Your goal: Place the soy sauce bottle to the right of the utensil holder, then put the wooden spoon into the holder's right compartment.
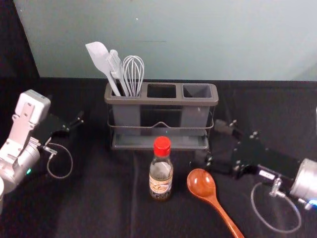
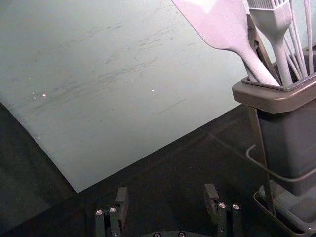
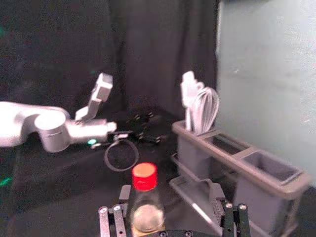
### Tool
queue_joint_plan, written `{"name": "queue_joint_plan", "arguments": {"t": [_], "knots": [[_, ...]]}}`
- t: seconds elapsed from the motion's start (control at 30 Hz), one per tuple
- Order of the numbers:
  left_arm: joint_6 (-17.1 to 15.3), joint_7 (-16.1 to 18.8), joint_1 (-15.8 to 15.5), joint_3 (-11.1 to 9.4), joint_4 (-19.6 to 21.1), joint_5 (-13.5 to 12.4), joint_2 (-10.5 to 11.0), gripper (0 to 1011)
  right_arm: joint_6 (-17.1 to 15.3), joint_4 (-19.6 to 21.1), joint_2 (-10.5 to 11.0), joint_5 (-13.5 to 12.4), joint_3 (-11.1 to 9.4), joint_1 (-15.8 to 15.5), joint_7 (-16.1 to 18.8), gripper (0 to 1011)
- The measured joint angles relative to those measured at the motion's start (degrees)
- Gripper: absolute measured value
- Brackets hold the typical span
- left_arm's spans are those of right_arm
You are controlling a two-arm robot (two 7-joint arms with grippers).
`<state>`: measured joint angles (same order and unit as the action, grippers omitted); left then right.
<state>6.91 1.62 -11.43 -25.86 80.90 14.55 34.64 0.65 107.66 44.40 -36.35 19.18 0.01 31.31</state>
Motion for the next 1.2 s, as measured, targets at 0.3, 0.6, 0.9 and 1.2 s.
{"name": "queue_joint_plan", "arguments": {"t": [0.3, 0.6, 0.9, 1.2], "knots": [[0.0, 0.0, 0.0, 0.0, 0.0, 0.0, 0.0, 1005, -2.9, -2.5, -2.5, 1.7, 4.4, 3.7, 2.7, 1004], [0.0, 0.0, 0.0, 0.0, 0.0, 0.0, 0.0, 1005, -4.3, -5.4, -5.0, 4.1, 8.0, 8.0, 3.5, 1004], [0.0, 0.0, 0.0, 0.0, 0.0, 0.0, 0.0, 1005, -5.0, -7.0, -7.3, 5.9, 10.5, 10.6, 3.4, 1004], [0.0, 0.0, 0.0, 0.0, 0.0, 0.0, 0.0, 1005, -5.1, -8.6, -9.4, 7.0, 11.8, 12.2, 3.0, 1004]]}}
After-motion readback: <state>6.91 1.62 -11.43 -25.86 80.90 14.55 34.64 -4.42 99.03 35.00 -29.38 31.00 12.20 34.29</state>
